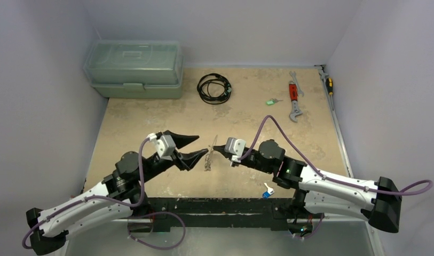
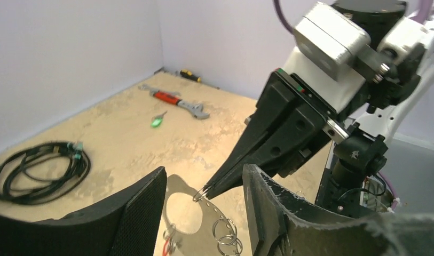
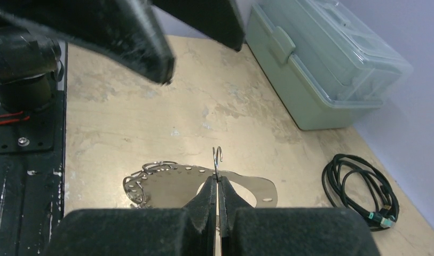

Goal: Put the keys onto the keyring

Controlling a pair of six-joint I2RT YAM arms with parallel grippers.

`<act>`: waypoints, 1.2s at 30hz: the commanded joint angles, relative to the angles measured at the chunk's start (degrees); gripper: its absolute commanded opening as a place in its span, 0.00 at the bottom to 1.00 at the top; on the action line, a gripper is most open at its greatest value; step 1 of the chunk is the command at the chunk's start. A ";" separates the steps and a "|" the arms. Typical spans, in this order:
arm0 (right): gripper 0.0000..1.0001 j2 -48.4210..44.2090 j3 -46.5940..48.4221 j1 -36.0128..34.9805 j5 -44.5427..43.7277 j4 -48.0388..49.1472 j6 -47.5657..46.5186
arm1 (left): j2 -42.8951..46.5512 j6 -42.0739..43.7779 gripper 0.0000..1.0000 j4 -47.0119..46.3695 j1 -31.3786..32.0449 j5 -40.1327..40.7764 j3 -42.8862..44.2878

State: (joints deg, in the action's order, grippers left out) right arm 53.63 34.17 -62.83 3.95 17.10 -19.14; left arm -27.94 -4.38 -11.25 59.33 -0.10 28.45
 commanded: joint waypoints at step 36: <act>0.00 2.14 8.37 -2.56 7.95 -9.84 -0.79 | -11.75 46.49 0.29 31.90 0.17 -13.79 14.15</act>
State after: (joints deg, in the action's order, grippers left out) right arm 56.21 39.42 -64.95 10.24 5.34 -20.18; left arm -38.87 39.68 21.91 59.33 -13.10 41.45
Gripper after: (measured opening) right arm 0.005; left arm 0.298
